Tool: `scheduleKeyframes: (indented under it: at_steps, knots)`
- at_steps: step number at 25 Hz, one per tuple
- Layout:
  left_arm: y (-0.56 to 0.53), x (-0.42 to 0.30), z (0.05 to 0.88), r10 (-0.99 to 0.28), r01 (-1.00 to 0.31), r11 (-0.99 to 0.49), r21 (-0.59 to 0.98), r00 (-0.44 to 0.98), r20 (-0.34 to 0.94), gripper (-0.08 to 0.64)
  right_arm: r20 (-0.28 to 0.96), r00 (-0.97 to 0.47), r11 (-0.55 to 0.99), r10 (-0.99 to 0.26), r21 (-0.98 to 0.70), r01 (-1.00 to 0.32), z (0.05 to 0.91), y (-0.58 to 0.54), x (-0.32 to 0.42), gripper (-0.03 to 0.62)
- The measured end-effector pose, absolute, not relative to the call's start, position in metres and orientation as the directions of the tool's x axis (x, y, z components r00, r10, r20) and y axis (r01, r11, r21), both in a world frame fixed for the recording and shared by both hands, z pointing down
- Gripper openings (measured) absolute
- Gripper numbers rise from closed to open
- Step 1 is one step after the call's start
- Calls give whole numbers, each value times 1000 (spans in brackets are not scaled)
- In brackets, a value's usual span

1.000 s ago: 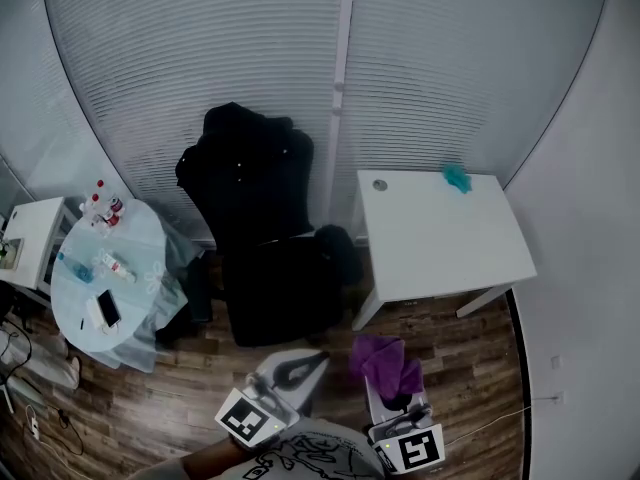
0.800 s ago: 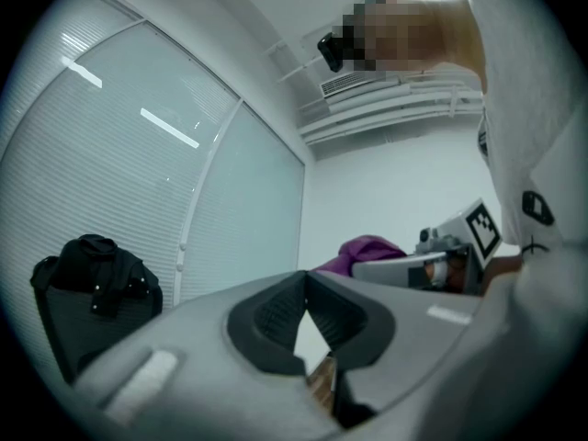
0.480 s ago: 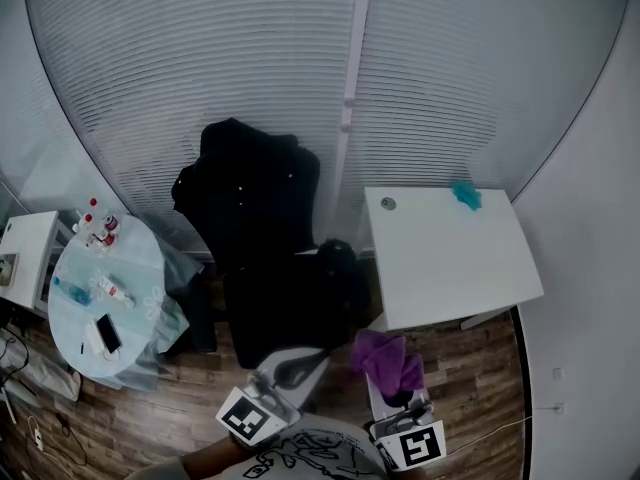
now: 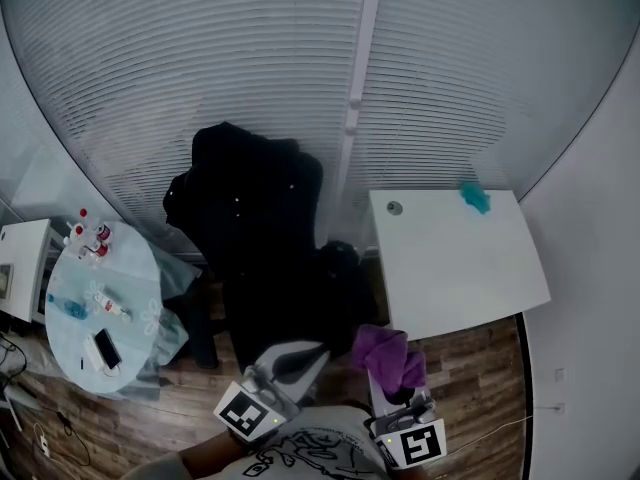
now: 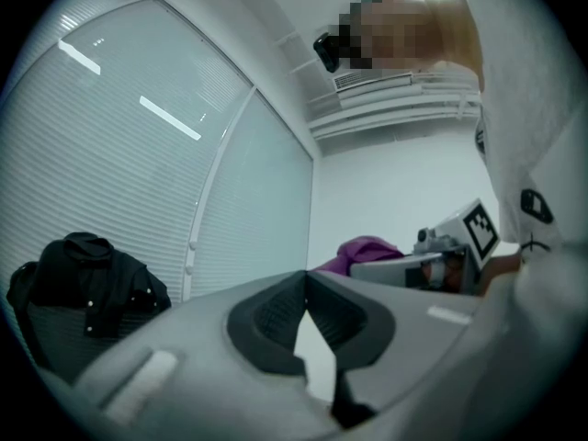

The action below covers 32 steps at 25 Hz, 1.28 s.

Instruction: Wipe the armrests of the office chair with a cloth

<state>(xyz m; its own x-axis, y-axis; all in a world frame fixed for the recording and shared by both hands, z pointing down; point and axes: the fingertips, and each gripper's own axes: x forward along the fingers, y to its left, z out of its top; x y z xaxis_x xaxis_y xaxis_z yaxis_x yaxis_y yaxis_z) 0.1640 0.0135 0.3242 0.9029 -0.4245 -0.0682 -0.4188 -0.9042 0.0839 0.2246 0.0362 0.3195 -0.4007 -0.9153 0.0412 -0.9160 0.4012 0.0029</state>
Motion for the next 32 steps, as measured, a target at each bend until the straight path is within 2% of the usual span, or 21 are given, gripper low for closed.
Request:
scheduleKeyframes:
  at_steps: [8,19,32]
  knots:
    - [-13,185,329,-412,-406,-908,108,910,-47,2,44,-375,373,-926,-51,-926,320,8,243,31]
    - [-22,213,332,-435,-428,-896,122,899,-40,2,63,-410,407,-910,-51,-912,326,-3,267,31]
    - [-12,229,376,-425,-425,-883,199,904,44,2,167,-415,400,-895,-113,-909,367,6,280,31]
